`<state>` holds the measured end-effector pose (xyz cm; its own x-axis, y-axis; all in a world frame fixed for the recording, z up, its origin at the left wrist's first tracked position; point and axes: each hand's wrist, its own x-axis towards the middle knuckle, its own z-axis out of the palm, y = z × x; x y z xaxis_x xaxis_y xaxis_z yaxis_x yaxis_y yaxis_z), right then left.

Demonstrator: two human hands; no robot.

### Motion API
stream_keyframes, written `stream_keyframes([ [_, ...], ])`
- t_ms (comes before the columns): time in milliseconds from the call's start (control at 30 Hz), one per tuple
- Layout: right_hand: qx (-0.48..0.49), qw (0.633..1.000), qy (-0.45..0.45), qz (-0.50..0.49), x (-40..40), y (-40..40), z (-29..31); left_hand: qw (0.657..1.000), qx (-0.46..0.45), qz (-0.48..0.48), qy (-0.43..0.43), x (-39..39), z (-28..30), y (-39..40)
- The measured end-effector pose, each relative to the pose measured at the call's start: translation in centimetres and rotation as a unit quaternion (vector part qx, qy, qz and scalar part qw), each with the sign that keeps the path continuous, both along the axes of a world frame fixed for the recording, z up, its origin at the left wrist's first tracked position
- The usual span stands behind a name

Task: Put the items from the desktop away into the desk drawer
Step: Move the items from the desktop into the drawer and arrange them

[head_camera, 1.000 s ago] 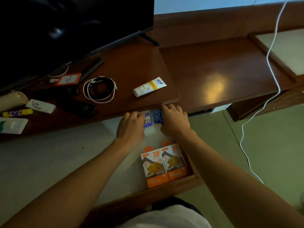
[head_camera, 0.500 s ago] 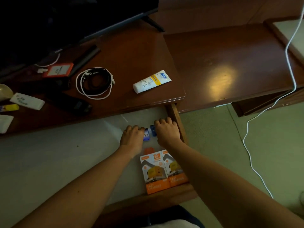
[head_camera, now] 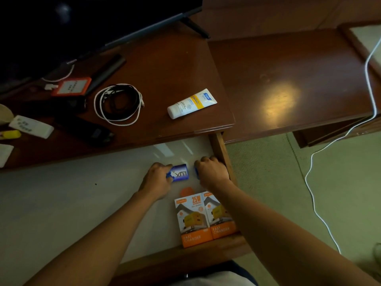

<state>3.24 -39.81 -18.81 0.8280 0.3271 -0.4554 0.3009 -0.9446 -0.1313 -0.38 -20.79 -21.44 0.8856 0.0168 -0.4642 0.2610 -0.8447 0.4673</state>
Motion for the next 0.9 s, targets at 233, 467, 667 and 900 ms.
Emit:
stream_keyframes([
  [233,0.025,1.000,0.000,-0.011,-0.3,-0.5,-0.3,1.000,-0.020,-0.003,-0.004,-0.1,-0.2,-1.7],
  [467,0.040,0.999,0.008,-0.019,-0.2,-0.6,-0.5,1.000,-0.015,0.003,-0.004,0.1,-0.2,-2.9],
  [667,0.017,1.000,0.021,-0.010,0.1,0.0,-0.3,0.999,-0.028,0.017,0.011,0.1,-0.1,-2.8],
  [900,0.065,0.997,-0.030,0.005,0.3,3.3,2.2,0.996,-0.020,0.074,-0.040,-0.4,2.4,-0.1],
])
